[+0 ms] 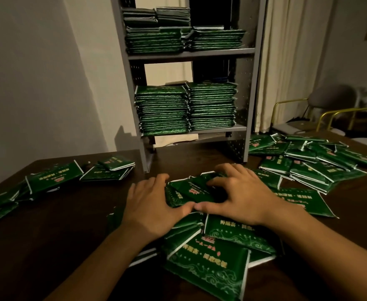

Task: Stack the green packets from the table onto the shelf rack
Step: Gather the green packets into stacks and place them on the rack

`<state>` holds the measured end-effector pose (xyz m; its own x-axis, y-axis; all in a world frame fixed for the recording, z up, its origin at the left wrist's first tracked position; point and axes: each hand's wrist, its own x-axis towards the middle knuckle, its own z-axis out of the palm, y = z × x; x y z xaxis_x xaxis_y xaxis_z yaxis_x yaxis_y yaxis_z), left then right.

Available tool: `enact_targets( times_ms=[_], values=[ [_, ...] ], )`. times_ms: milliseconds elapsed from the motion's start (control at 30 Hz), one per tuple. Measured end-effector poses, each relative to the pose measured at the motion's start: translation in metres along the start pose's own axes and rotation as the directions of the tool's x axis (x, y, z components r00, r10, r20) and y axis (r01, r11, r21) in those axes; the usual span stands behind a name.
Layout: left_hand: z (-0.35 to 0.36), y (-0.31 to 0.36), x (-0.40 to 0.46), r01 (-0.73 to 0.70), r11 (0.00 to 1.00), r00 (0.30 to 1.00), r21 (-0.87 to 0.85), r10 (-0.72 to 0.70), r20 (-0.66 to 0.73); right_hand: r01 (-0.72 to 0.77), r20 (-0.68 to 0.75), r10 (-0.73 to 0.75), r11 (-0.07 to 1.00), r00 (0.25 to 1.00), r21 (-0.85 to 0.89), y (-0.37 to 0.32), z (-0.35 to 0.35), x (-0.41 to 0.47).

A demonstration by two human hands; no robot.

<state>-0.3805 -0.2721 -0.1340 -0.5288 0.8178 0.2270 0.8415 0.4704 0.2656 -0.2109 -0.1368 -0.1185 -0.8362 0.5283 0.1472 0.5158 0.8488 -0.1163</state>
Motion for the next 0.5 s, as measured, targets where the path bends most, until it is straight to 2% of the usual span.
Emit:
enact_targets(
  times_ms=[133, 300, 367, 500],
  values=[
    [-0.002, -0.004, -0.005, 0.007, 0.997, 1.0, -0.081, -0.007, 0.0, 0.009, -0.047, -0.011, 1.0, 0.999, -0.025, -0.006, 0.002, 0.0],
    [-0.001, -0.018, -0.006, 0.034, 0.926, 0.999, -0.377, -0.024, 0.03, 0.102, -0.127, -0.106, 0.994, 0.986, -0.039, -0.01, 0.0, -0.004],
    [0.002, -0.022, -0.007, 0.015, 0.923, 1.0, -0.385, -0.011, 0.012, 0.104, -0.171, -0.102, 0.995, 0.98, -0.001, -0.011, -0.001, -0.007],
    [0.002, -0.023, -0.01, -0.029, 0.942, 1.0, -0.334, 0.024, -0.019, 0.056, -0.279, -0.001, 0.98, 0.96, 0.191, -0.011, -0.005, -0.011]
  ],
)
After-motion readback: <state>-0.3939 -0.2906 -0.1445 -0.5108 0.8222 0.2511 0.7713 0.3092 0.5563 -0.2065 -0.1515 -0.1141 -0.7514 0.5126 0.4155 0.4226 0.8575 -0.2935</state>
